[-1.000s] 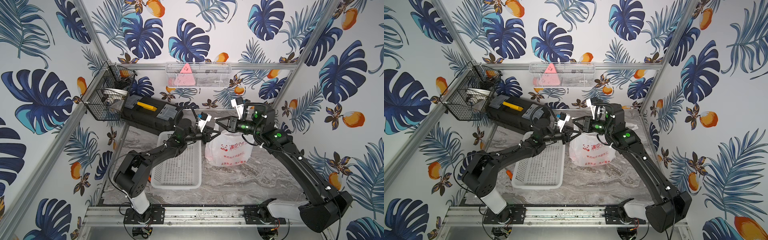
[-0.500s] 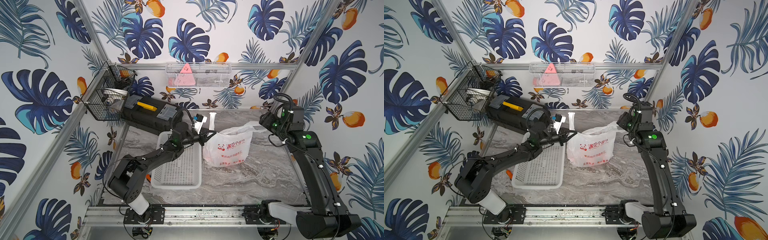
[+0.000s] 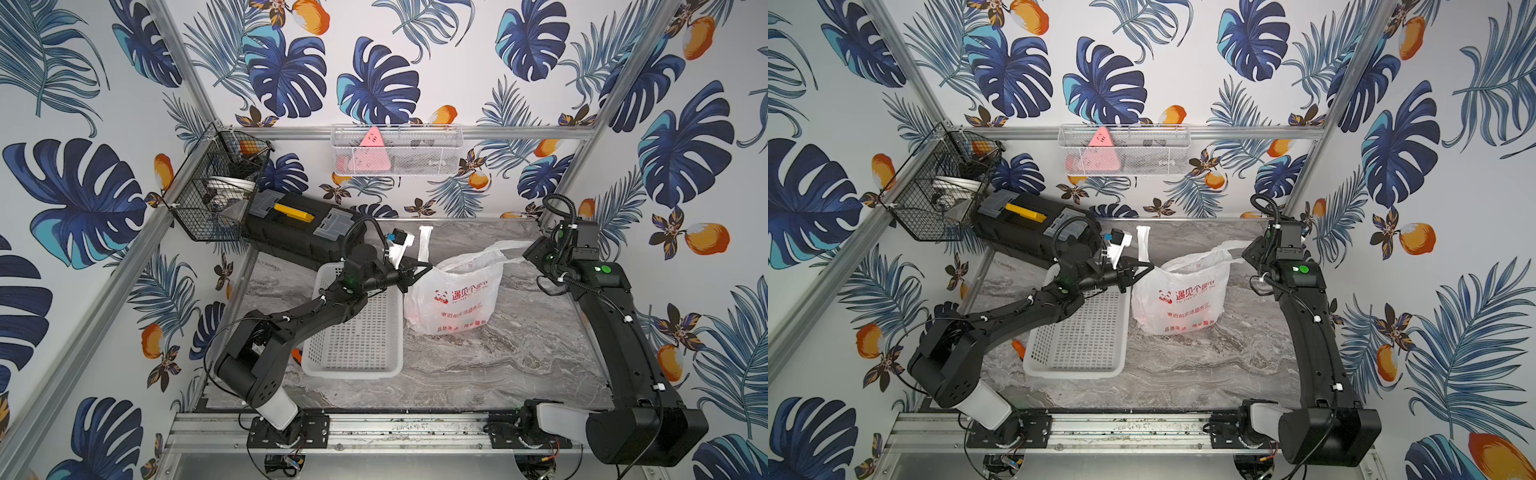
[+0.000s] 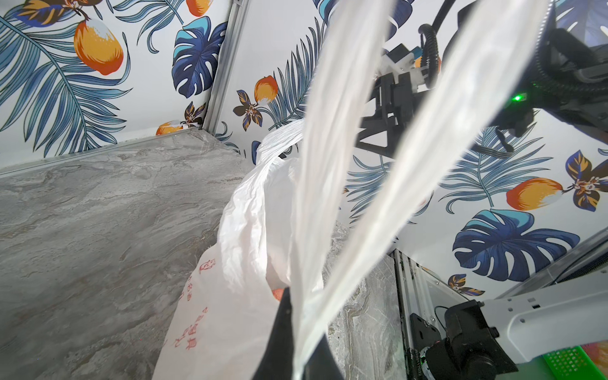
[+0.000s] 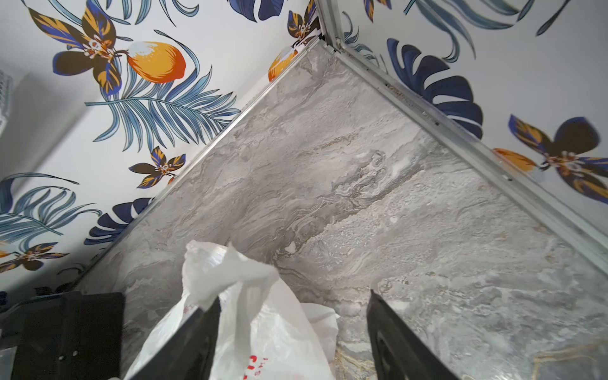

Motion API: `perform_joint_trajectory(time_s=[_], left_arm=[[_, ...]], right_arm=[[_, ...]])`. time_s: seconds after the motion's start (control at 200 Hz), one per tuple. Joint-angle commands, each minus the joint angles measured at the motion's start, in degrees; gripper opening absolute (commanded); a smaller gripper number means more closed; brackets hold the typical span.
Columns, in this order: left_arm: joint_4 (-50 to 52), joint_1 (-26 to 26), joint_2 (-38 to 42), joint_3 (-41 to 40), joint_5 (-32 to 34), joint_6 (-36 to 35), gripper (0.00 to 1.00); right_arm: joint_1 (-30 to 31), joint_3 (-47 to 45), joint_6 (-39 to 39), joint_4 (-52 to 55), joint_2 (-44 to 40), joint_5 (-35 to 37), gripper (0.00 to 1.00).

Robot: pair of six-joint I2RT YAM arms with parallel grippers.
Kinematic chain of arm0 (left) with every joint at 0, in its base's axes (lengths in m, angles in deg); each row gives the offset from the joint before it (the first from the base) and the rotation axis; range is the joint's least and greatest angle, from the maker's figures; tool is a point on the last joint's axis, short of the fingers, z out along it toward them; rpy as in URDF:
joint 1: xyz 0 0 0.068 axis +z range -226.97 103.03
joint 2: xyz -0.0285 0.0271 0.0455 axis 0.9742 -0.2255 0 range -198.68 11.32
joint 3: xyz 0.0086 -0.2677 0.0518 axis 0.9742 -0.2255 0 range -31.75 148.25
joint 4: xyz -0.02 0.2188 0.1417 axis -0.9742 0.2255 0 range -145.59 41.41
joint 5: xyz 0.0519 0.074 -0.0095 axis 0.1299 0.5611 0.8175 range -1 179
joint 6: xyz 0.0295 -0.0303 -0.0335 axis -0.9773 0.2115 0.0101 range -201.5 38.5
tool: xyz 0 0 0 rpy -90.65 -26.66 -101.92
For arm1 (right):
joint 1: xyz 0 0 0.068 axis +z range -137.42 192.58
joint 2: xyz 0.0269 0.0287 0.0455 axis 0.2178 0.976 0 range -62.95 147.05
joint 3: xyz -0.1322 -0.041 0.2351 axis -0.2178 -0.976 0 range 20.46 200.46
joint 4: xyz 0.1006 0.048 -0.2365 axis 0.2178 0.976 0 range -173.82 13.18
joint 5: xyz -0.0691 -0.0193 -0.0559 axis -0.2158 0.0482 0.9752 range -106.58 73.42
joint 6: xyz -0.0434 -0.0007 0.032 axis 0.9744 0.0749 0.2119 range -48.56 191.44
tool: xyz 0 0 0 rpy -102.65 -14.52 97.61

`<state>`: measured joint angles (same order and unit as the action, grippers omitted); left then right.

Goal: Place the peach into a plastic bag & tie a knot
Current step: Cross the plastic bag at the center of the board.

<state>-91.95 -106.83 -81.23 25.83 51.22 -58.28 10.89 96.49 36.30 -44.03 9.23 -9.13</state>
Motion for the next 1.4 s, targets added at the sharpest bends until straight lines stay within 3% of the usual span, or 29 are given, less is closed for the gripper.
perform_joint_trajectory(time_s=[0.0, 0.125, 0.3, 0.415, 0.831, 1.056, 1.286, 1.396], left_arm=[[-1.4, 0.1, 0.8, -0.3, -0.9, -0.2, 0.04], [-1.1, 0.1, 1.5, -0.7, -1.2, -0.2, 0.04], [-0.7, 0.1, 2.8, -1.3, -1.1, 0.2, 0.04], [1.3, 0.1, 3.3, -1.0, -0.4, 0.5, 0.04], [20.5, 1.7, 7.6, 1.8, 5.5, -6.1, 0.02], [18.3, 2.5, 7.0, 1.1, 4.5, -3.5, 0.02], [17.6, 2.5, 7.1, 0.2, 4.6, -3.3, 0.02], [17.1, 2.5, 7.1, -0.4, 4.5, -3.3, 0.02]], right_arm=[[-0.1, -1.3, -4.7, -7.6, 1.2, -5.5, 0.67], [-0.2, -3.8, -5.4, -13.0, 1.6, -8.2, 0.51], [-0.2, -5.9, -4.1, -18.9, -0.9, -12.3, 0.16], [-0.2, -5.8, -3.6, -20.4, -3.4, -15.5, 0.05], [0.4, -2.1, -3.3, -15.5, -10.4, -27.7, 0.02], [0.7, -0.1, -2.7, -10.6, -7.2, -30.2, 0.05], [0.9, -0.7, -8.7, -17.4, -7.7, -37.6, 0.05], [1.0, -3.1, -9.5, -18.9, -7.6, -37.7, 0.06]])
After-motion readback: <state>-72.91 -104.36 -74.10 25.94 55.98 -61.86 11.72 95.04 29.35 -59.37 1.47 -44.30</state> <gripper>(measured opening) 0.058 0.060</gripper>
